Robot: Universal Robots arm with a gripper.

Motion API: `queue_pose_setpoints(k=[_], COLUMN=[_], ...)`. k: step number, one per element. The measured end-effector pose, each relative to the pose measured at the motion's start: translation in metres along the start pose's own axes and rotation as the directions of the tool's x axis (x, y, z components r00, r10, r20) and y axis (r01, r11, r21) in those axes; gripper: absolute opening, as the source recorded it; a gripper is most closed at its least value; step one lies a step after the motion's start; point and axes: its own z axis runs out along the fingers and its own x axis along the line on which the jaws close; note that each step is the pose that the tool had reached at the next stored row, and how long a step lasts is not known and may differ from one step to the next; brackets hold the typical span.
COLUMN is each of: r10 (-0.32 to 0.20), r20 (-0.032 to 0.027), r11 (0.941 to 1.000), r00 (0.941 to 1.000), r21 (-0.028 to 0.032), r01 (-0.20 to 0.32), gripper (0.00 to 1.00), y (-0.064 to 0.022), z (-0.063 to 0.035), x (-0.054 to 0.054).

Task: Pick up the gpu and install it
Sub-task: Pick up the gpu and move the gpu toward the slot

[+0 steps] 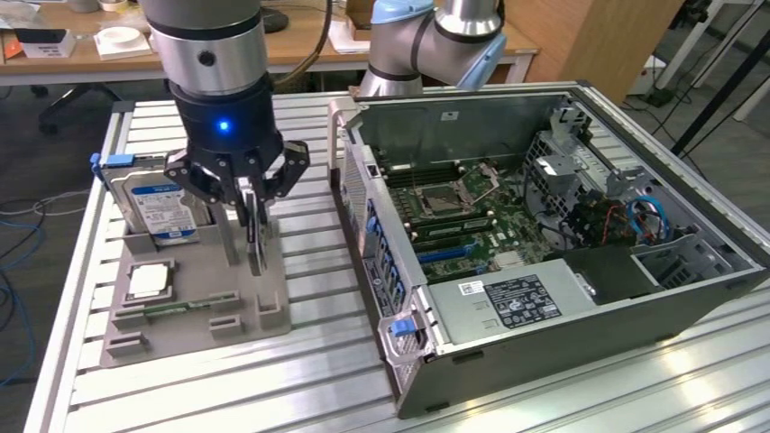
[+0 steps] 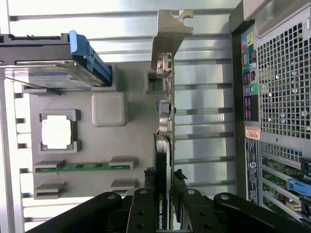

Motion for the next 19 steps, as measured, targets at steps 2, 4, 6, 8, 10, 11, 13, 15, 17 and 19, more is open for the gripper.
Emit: queue_pose_setpoints(k=[2, 4, 6, 8, 10, 11, 13, 15, 17, 19], r10=[0.000, 0.000, 0.000, 0.000, 0.000, 0.000, 0.000, 0.000, 0.000, 0.000], r20=[0.0000, 0.0000, 0.0000, 0.0000, 0.0000, 0.0000, -0.0001, 0.0000, 0.0000, -0.0001], r11=[1.0000, 1.0000, 1.0000, 1.0000, 1.0000, 1.0000, 1.0000, 1.0000, 1.0000, 1.0000], r00=[1.0000, 1.0000, 1.0000, 1.0000, 1.0000, 1.0000, 1.0000, 1.0000, 1.0000, 1.0000], r21=[0.0000, 0.0000, 0.0001, 0.0001, 0.0000, 0.0001, 0.0001, 0.0000, 0.0000, 0.0001], r01=[0.000, 0.000, 0.000, 0.000, 0.000, 0.000, 0.000, 0.000, 0.000, 0.000], gripper=[0.26, 0.26, 0.26, 0.26, 0.26, 0.26, 0.26, 0.26, 0.26, 0.26], y=[0.0001, 0.0002, 0.0003, 0.0004, 0.0004, 0.0005, 0.0006, 0.0007, 0.0007, 0.0008], z=[-0.0019, -0.0037, -0.0054, -0.0071, -0.0087, -0.0096, -0.0114, -0.0132, -0.0149, -0.0167], x=[0.000, 0.000, 0.000, 0.000, 0.000, 0.000, 0.000, 0.000, 0.000, 0.000])
